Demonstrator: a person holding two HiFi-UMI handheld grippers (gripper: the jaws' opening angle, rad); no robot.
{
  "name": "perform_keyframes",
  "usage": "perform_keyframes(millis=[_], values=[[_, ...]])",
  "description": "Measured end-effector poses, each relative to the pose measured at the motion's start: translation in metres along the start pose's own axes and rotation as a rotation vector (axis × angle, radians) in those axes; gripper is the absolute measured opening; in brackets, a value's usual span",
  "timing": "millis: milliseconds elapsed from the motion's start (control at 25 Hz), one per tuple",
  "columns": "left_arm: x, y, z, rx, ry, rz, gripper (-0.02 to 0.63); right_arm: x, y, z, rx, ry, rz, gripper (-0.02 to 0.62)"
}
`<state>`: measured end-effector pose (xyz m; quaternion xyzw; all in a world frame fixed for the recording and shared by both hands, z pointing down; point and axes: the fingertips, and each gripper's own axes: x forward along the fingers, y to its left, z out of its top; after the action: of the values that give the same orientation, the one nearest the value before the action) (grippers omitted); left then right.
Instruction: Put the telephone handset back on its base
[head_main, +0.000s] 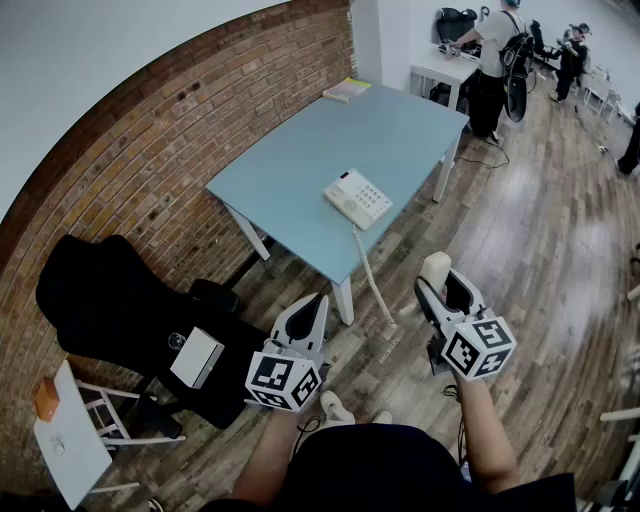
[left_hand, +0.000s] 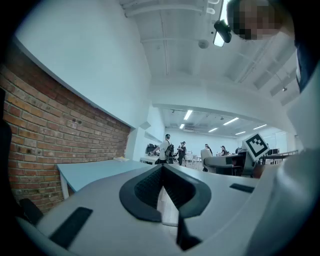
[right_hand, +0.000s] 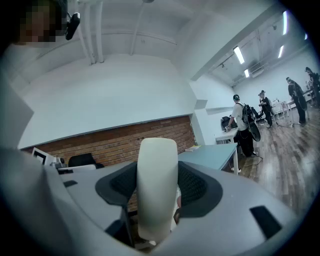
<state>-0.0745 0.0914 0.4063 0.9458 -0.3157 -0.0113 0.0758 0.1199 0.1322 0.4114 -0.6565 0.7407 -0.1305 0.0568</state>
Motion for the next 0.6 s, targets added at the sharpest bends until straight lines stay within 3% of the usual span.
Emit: perform_keyframes(millis=[320, 600], values=[[0.000, -0.044, -0.007, 0.008, 0.010, -0.004, 0.009, -0.031, -0.016, 0.002, 0.029, -0.008, 0.041, 0.250], [-0.006, -0.051, -0.012, 0.015, 0.017, 0.024, 0.009, -0.035, -0.020, 0.001, 0.030, -0.009, 0.059, 0.250]])
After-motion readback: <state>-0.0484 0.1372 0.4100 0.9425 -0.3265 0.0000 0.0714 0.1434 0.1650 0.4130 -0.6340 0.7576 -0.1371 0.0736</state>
